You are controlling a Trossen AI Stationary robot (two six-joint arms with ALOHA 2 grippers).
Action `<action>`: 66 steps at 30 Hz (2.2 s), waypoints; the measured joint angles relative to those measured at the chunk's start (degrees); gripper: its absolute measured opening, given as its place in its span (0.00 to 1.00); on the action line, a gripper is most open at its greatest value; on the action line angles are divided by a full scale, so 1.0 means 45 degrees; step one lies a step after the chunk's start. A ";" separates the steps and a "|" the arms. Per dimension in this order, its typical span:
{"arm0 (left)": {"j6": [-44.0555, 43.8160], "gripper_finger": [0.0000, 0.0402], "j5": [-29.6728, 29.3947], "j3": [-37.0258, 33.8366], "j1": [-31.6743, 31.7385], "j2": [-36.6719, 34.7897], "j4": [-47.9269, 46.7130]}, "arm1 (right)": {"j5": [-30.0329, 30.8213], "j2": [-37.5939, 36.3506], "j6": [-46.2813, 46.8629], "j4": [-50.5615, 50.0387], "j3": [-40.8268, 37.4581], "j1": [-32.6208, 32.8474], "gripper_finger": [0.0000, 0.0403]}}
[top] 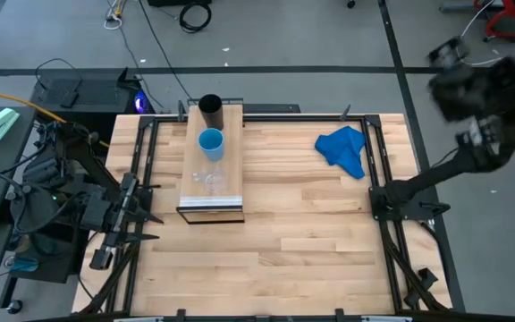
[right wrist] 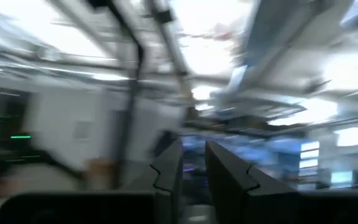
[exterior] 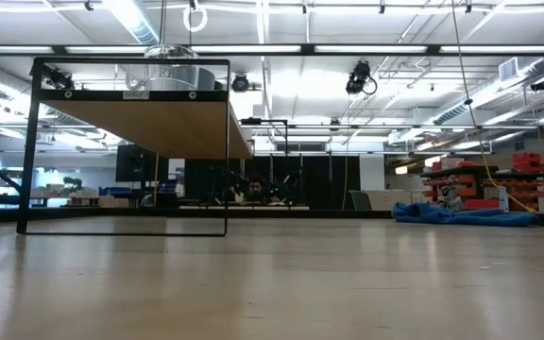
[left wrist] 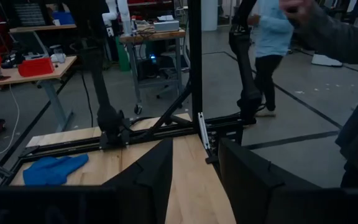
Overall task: Stack small to large cups/mugs on shelf
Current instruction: Return to Home Position
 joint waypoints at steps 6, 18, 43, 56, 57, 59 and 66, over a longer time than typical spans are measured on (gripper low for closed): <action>-0.0005 0.35 0.0000 0.0000 0.0004 0.0000 0.0130 | 0.1815 -0.0412 -0.1025 -0.1590 0.1894 -0.2716 0.19; 0.1329 0.37 0.0024 0.0000 0.0005 -0.0075 0.0385 | 0.2354 -0.3047 0.0854 -0.4464 0.1514 -0.3031 0.19; 0.2884 0.37 0.3489 0.0034 0.1054 -0.5783 -0.0935 | 0.1684 -0.5410 0.3348 -0.0292 -0.6373 -0.3031 0.19; 0.2226 0.35 0.4515 -0.4664 0.1034 -0.9112 0.0839 | 0.0549 -0.7468 0.4635 0.3440 -1.0640 -0.3021 0.19; 0.2218 0.35 0.4498 -0.5189 0.1030 -0.9526 0.1340 | 0.0546 -0.7694 0.4723 0.3622 -1.0952 -0.3021 0.19; 0.1919 0.36 0.4616 -0.6146 0.1030 -1.0216 0.1760 | 0.0544 -0.8116 0.4956 0.4011 -1.1486 -0.3021 0.19; 0.1352 0.38 0.4683 -0.9012 0.1030 -1.2071 0.2664 | 0.0544 -0.9265 0.6004 0.4616 -1.3465 -0.3021 0.19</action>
